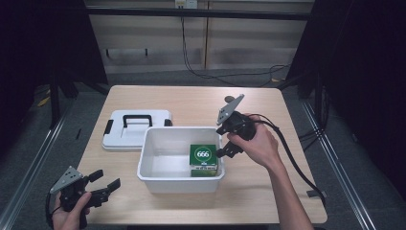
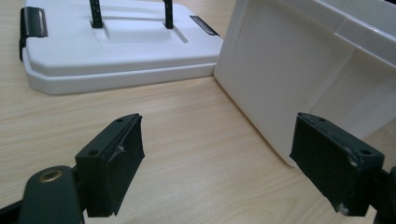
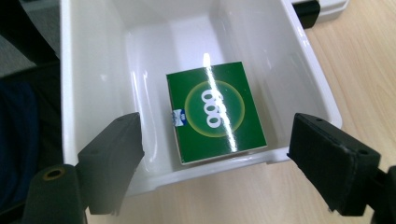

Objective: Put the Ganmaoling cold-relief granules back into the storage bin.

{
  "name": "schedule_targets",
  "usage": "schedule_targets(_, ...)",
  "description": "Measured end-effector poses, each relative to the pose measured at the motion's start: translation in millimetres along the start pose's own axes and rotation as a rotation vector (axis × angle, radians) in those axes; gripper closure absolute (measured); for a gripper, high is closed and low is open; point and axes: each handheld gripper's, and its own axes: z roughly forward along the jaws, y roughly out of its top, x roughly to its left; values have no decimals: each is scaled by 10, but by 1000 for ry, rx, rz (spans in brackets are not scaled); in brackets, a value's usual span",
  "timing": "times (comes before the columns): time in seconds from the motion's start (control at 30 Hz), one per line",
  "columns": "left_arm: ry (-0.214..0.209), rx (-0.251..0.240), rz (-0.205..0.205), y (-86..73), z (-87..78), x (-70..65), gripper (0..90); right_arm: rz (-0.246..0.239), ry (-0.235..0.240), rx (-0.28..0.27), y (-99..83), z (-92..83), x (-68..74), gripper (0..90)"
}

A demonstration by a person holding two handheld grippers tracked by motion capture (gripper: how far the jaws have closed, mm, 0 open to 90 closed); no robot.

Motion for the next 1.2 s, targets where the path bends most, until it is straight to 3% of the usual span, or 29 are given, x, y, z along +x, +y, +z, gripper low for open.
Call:
schedule_targets(0.17,8,-1,-5,-2,-3,11,167,27,-34,-3,-128,-77,32,169)
schedule_targets(0.53,8,-1,-4,0,-4,10,167,84,-80,-70,-422,-229,76,165)
schedule_targets(0.67,9,-3,-10,1,3,12,167,92,-96,-102,-527,-264,133,154)
schedule_targets(0.97,16,-2,-6,1,-5,27,167,93,-119,-97,-769,-305,266,158)
schedule_targets(1.2,22,0,-7,4,1,17,167,143,-167,-142,-1008,-348,350,161)
